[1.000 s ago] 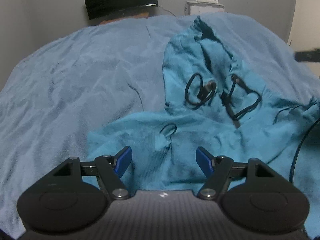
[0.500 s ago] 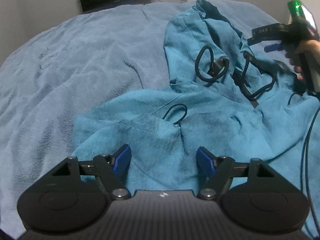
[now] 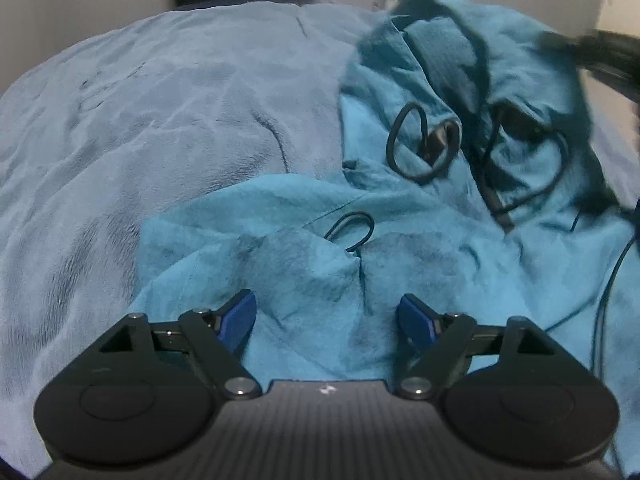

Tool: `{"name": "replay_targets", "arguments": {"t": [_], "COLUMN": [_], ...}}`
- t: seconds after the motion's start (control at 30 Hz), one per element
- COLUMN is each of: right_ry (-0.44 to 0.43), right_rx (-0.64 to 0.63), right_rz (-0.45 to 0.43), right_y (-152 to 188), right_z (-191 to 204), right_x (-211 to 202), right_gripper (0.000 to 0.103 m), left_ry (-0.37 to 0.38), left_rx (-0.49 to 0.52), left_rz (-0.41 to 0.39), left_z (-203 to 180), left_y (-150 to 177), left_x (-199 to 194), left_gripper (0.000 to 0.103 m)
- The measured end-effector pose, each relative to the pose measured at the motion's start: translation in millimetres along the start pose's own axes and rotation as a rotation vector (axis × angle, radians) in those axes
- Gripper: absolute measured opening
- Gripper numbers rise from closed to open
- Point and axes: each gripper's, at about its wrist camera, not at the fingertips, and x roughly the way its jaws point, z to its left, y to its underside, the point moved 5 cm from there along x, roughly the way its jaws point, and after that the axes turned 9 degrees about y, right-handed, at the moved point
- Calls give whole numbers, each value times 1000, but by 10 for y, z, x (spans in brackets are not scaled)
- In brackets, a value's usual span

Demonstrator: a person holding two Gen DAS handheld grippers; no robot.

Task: Fold large clothes
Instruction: 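Grasp the jacket edge with the right gripper and lift it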

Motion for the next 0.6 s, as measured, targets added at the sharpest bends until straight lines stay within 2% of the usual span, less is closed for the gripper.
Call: {"name": "replay_targets", "arguments": {"t": [0.13,0.27,0.37,0.47,0.6], "right_ry": [-153,-226,-213,-165,-86], "right_rx": [-238,-367,-447,-484,-502], "right_rz": [-25,33,106,176,233], "right_y": [124,579,1005,1366,1629], "right_z": [629,950,1030,994,888], "right_x": [-627,-1113,-1358,-1475,-1518], "right_gripper": [2,2,2,2,3], "left_ry": [40,49,65,78,67], "left_rx": [-53,-67,-98,-109,-112], "left_rz": [-43,-107,-160,-192,-220], "left_z": [-47,-121,-138,-162,-168], "left_y": [41,73,87,102,169], "left_x": [-292,-675,-989,-1219,-1467], "left_gripper": [78,78,78,78,78]}}
